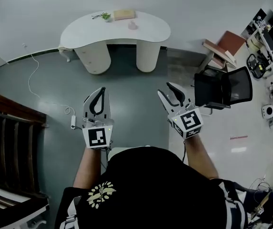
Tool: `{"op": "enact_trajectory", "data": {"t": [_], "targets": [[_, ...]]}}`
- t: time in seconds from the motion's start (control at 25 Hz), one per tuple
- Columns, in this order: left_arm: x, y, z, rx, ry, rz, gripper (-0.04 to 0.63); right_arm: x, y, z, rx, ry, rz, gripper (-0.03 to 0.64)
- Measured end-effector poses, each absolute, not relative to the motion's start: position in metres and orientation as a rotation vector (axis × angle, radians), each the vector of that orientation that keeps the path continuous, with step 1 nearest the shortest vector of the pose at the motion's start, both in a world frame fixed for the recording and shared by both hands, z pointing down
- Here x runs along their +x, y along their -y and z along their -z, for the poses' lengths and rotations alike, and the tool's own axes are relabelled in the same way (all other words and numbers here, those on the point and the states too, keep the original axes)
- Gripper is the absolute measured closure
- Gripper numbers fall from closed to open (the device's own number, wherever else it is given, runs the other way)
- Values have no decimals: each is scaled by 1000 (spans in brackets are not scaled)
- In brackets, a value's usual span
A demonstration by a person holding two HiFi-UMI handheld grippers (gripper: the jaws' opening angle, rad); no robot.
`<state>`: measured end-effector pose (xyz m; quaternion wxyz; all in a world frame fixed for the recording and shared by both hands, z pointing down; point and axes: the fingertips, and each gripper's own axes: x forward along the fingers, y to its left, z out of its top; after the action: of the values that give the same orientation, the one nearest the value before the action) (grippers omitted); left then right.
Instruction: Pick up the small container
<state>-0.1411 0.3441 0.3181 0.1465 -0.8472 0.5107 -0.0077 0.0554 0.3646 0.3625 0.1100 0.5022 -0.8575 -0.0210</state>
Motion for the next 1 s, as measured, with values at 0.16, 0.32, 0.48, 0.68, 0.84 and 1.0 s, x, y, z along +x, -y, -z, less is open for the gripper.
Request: {"op": "enact_trajectory", "data": {"t": [0.16,0.32,0.48,0.68,0.84,1.0], "targets": [[-128,-337,-332,-2440,-1520,121,577,72,-361,-371,1423,2562,28,379],[-115,-334,-332,-2494,-1526,108,577,86,-355,-369,1441,2574,16,374],[-109,-335,-336,-2497,-1532,112,577,89,-347,-369,1433,2584,12,373],[-110,-322,-349,-2512,-1539,198,577,85,-334,-370,1422,2601,10,368],[-117,-301,-353,-2524,-1530,216,577,78,-320,-374,1457,2579,12,364],[-118,-270,-351,-2506,-1472,193,577,74,-290,-373,1487,2557,30,364]]}}
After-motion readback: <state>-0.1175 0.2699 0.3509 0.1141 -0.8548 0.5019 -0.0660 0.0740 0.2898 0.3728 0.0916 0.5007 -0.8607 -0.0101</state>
